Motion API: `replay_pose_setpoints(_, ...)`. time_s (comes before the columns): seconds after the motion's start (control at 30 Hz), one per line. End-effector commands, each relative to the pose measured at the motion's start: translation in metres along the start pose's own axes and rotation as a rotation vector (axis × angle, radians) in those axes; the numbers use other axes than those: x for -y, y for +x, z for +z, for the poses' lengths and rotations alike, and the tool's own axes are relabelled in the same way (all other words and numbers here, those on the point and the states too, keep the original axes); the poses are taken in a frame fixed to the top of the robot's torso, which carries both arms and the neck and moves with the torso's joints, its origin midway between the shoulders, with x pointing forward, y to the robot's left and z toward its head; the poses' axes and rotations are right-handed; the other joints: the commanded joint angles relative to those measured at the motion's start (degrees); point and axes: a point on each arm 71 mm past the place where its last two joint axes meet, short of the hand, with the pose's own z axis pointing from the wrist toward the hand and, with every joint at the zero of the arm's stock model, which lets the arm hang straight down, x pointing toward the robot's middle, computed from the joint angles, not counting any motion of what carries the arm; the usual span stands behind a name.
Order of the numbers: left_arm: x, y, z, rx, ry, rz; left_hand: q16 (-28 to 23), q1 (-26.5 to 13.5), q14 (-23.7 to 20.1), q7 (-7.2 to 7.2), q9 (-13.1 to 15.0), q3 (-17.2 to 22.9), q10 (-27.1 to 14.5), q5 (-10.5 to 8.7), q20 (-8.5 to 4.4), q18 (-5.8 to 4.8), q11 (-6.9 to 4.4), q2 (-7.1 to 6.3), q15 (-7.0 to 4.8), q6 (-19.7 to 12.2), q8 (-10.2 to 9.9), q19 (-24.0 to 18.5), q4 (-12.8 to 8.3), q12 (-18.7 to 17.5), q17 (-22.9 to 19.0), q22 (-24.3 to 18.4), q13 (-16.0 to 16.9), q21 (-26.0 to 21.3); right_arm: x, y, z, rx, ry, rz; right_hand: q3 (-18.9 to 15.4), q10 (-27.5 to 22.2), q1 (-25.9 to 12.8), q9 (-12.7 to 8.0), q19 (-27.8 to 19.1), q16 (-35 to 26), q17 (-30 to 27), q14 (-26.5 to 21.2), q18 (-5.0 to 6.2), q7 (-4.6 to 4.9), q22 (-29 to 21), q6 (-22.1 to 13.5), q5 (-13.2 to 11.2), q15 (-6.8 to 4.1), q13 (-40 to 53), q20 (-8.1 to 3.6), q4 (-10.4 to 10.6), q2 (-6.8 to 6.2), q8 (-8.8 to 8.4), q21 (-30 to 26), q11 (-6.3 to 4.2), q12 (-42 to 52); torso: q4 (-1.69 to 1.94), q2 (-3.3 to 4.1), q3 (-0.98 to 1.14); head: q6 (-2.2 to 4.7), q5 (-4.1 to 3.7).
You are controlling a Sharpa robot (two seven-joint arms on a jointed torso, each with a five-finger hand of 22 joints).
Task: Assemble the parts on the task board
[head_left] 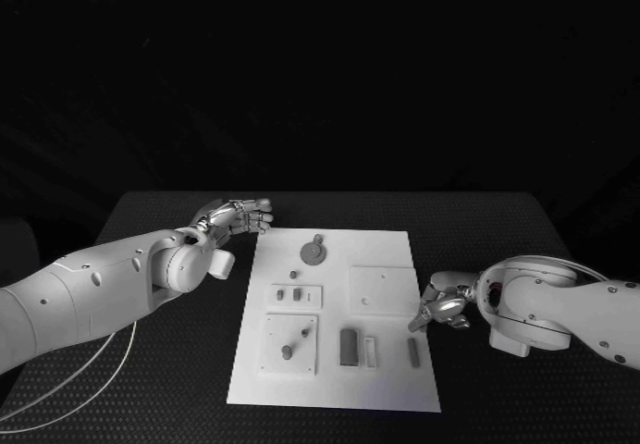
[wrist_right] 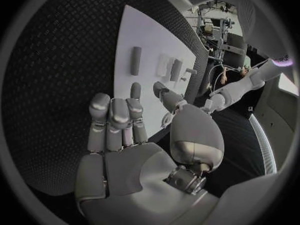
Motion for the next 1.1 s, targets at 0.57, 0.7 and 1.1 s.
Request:
replay_pose_setpoints(0.57,0.001,0.001,-0.001,-0.016,0.010,-0.007,-0.46,-0.58,-0.02,-0.04,-0.05,0.09,0.34,-0.20,0.16,0.79,-0.07,-0.12,0.31,-0.29,0.24,-0.08,0.23,-0.13,0.13,1.16,-0.05,-0.24,-0.008,0.031,0.010,-0.079,0.061,-0.151,-0.78,-1.83,-1.71,-0.38,-1.16,-0.68,-0.63,-0.89,2.55,1.03,-0.17,-2.79,-0.31,0.86,-1.29,0.33,1.65,-0.73,-1.59,0.27,1.19,-1.88,0.11,0.06,-0.12,-0.39,-0.48)
replay_pose_setpoints(0.7,0.001,0.000,-0.001,-0.012,0.011,-0.006,-0.47,-0.59,-0.01,-0.04,-0.06,0.09,0.35,-0.20,0.16,0.79,-0.07,-0.11,0.31,-0.29,0.25,-0.08,0.24,-0.13,0.15,1.16,-0.05,-0.24,-0.009,0.039,0.013,-0.099,0.059,-0.155,-1.00,-1.81,-1.89,-0.43,-1.21,-0.67,-0.62,-0.88,2.55,1.01,-0.17,-2.66,-0.31,0.86,-1.26,0.36,1.68,-0.65,-1.62,0.32,1.17,-1.88,0.08,0.04,-0.12,-0.61,-0.36)
replay_pose_setpoints(1.1,0.001,0.000,-0.001,-0.016,0.010,-0.007,-0.51,-0.62,0.00,-0.04,-0.07,0.08,0.36,-0.20,0.17,0.79,-0.07,-0.08,0.32,-0.29,0.27,-0.08,0.25,-0.13,0.19,1.16,-0.05,-0.24,-0.019,0.048,0.020,-0.058,0.043,-0.217,-1.52,-1.79,-2.18,-0.55,-1.32,-0.65,-0.59,-0.87,2.55,0.91,-0.18,-2.33,-0.31,0.81,-1.18,0.41,1.58,-0.12,-1.69,0.43,1.08,-1.88,0.05,0.05,-0.04,-0.79,-0.16)
